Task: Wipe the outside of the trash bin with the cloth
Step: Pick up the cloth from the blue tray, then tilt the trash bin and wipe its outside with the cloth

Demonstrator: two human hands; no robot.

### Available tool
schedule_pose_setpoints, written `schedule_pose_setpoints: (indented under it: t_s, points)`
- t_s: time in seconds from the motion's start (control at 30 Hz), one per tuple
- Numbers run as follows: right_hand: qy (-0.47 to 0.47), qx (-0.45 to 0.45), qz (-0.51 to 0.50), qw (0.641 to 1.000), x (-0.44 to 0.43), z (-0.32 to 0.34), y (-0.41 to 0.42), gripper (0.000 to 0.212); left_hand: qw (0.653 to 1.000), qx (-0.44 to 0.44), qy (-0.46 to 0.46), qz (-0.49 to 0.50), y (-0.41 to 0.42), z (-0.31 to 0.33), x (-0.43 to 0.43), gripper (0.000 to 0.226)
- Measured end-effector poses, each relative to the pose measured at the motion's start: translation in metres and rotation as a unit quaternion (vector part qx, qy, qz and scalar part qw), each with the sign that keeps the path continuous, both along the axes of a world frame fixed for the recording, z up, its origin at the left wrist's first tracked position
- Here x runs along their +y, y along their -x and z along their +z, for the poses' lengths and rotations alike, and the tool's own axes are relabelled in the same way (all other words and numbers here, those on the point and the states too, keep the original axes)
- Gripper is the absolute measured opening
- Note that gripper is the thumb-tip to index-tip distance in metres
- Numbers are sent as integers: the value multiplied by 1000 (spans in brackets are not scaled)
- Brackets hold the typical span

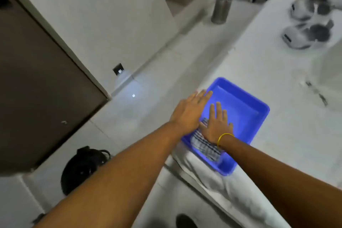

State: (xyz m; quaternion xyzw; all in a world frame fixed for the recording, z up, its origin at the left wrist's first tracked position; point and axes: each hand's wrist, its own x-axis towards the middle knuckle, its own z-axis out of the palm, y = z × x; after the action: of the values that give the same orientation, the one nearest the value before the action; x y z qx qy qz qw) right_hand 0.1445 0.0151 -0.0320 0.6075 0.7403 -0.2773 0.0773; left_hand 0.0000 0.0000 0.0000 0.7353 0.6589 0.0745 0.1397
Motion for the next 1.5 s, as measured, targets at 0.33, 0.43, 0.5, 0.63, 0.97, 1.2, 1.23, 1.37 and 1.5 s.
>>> schedule_pose_setpoints:
  t_s: [0.33, 0.43, 0.5, 0.63, 0.97, 1.2, 1.23, 1.37, 1.5]
  points:
    - [-77, -89, -55, 991, -3, -158, -58, 67, 958, 141, 207, -143, -65, -169, 29, 67]
    - [-102, -76, -71, 989, 8, -159, -58, 53, 966, 138, 158, -150, -59, -167, 43, 59]
    - [-85, -41, -89, 992, 17, -153, -57, 35, 971, 127, 146, -138, -59, -162, 51, 55]
    - [-36, 170, -163, 971, 22, -130, -52, 11, 968, 175, 108, -144, -46, -139, 53, 39]
    - [-232, 328, -21, 916, -40, -47, 29, 32, 981, 55, -86, -166, 73, -32, -5, 23]
    - [-120, 404, 33, 906, -124, -70, 137, 35, 983, 109, -43, -140, 182, -54, -95, 19]
    - [-105, 411, 35, 905, -135, -80, 151, 36, 986, 107, -27, -129, 196, -64, -108, 21]
    - [-57, 402, 22, 914, -176, -150, 201, 51, 992, 68, 8, -110, 244, -125, -155, 17]
    - [75, 445, -67, 890, -219, -250, 251, 35, 989, 43, 79, -117, 282, -216, -201, 16]
